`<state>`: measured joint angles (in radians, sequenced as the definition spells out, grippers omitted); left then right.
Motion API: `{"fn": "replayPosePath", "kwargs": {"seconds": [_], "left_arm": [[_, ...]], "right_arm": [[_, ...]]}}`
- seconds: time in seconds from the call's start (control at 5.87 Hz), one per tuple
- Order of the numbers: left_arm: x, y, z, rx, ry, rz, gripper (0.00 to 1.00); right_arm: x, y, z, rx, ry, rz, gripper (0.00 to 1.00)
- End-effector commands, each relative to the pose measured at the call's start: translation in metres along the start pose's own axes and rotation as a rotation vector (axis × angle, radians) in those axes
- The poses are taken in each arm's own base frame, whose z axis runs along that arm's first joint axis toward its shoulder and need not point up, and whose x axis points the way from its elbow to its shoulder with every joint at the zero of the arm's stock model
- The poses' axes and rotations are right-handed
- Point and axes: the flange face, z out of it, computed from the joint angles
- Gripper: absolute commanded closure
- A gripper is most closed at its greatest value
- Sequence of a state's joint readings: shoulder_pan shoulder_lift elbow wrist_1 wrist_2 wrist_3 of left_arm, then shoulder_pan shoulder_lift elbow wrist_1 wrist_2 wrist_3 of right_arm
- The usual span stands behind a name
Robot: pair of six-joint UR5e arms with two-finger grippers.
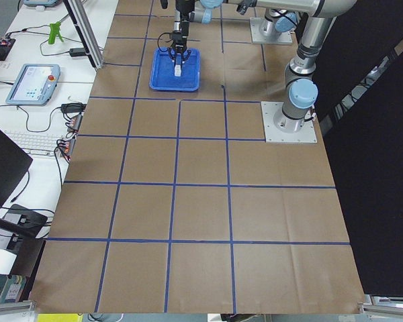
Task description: Assemble white blocks and place on blue tray
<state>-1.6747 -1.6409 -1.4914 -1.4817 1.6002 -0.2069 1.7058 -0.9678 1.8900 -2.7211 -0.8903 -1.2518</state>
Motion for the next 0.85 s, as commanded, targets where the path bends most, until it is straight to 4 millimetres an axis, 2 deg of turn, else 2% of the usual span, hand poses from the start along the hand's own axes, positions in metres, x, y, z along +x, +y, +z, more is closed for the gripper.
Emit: {"fn": "replayPosePath", "kwargs": {"seconds": [0.0,0.34,0.68], "left_arm": [[-0.0067,-0.0037,-0.0010,0.006,0.006,-0.014,0.01],[-0.0067,-0.0037,-0.0010,0.006,0.006,-0.014,0.01],[-0.0066,-0.0037,-0.0010,0.006,0.008,-0.014,0.01]], "right_arm": [[-0.0007,0.0013,0.0016,0.001,-0.004,0.003,0.78],[-0.0001,0.0012,0.0018,0.003,-0.003,0.002,0.72],[-0.0011,-0.0002,0.0027,0.003,-0.004,0.000,0.63]]}}
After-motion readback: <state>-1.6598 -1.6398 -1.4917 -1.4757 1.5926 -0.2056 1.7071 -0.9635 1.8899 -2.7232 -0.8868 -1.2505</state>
